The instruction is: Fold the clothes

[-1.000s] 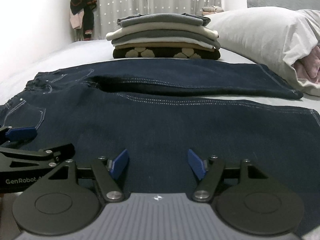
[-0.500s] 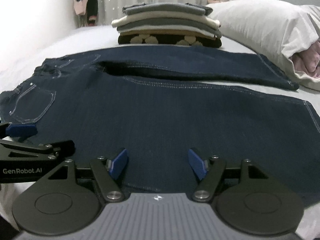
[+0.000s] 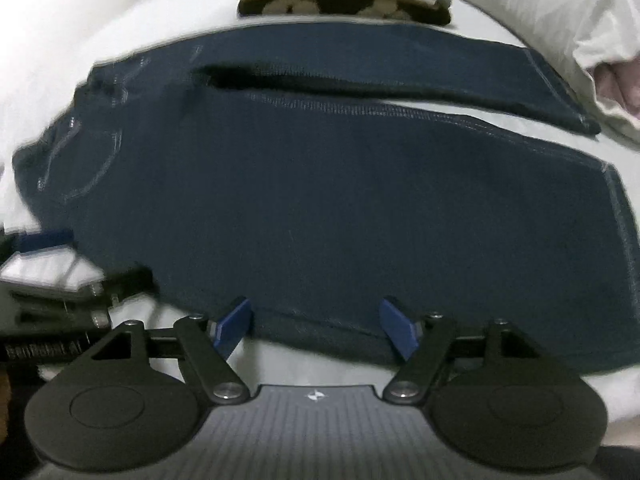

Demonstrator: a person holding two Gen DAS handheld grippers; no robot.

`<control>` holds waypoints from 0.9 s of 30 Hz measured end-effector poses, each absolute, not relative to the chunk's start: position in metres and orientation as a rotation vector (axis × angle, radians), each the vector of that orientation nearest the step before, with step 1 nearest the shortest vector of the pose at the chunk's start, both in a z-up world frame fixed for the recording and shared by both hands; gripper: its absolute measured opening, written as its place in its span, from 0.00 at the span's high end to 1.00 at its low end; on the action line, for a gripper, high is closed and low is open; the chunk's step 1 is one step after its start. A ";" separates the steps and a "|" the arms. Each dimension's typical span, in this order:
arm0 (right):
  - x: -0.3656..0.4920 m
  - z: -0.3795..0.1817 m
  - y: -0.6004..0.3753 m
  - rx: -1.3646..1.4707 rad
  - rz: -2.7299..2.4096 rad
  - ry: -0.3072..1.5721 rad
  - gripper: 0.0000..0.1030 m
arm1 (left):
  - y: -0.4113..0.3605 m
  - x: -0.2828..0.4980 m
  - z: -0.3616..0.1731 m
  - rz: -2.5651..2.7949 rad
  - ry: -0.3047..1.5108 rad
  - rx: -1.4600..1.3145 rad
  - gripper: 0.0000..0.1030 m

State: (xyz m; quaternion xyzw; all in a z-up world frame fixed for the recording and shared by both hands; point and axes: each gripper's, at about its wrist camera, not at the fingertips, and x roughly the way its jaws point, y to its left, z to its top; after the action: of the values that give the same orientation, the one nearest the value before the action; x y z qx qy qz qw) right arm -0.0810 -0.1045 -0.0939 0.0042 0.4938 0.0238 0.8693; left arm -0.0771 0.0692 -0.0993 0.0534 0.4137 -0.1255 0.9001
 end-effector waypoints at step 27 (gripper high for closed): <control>-0.036 -0.011 -0.154 -0.426 0.134 1.100 0.26 | 0.053 -0.026 -0.039 -0.081 0.777 -0.150 0.00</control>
State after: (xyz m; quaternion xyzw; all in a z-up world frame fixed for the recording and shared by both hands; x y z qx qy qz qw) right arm -0.0363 -0.1539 -0.0111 -0.2009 0.5183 0.0633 0.8289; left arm -0.0261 0.0530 -0.0393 -0.0731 0.3782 -0.0395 0.9220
